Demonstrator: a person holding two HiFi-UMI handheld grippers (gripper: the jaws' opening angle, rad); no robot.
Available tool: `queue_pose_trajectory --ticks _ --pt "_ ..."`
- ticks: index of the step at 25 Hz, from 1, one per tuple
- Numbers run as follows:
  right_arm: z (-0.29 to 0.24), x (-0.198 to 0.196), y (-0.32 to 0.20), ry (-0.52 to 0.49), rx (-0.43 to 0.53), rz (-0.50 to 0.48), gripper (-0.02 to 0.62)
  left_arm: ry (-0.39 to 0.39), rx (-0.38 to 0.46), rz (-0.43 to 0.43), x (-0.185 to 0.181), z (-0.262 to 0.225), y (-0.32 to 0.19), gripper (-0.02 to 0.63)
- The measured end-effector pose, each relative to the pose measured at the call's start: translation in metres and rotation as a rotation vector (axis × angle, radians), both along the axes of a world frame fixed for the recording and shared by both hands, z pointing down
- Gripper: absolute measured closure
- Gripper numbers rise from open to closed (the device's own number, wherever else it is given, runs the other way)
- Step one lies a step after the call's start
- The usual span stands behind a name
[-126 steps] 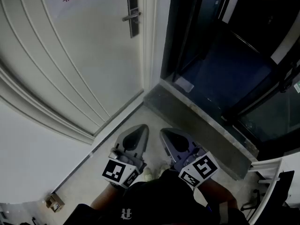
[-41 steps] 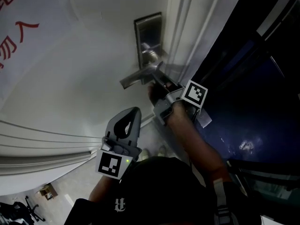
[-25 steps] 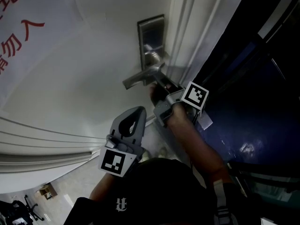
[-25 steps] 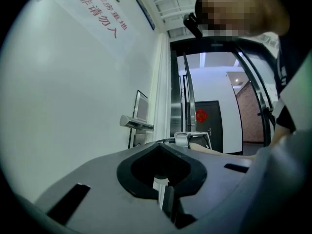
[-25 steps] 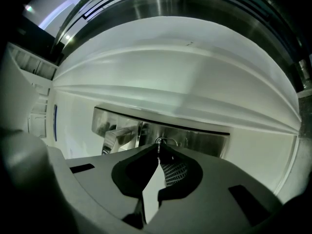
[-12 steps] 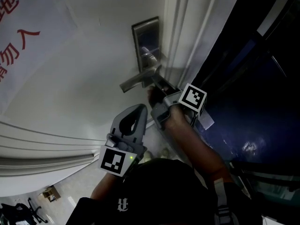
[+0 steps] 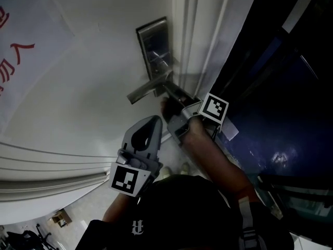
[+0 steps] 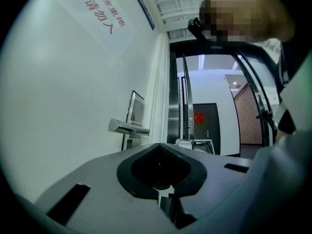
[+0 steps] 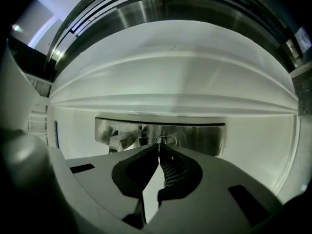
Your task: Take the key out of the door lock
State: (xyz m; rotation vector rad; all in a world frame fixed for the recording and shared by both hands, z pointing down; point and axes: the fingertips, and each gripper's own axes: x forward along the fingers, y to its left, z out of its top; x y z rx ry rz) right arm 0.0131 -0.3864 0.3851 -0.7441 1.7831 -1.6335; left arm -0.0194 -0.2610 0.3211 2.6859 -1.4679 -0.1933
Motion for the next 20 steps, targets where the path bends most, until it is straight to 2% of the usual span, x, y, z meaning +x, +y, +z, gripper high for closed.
queue_pose_trajectory --ticks 10,20 --pt "0.001 0.008 0.009 0.057 0.029 -0.018 0.575 -0.002 0.006 0.008 0.009 -0.001 0.003 0.600" --pt "0.006 0.034 0.033 0.083 0.054 -0.022 0.575 -0.004 0.002 0.036 0.027 0.000 0.010 0.600"
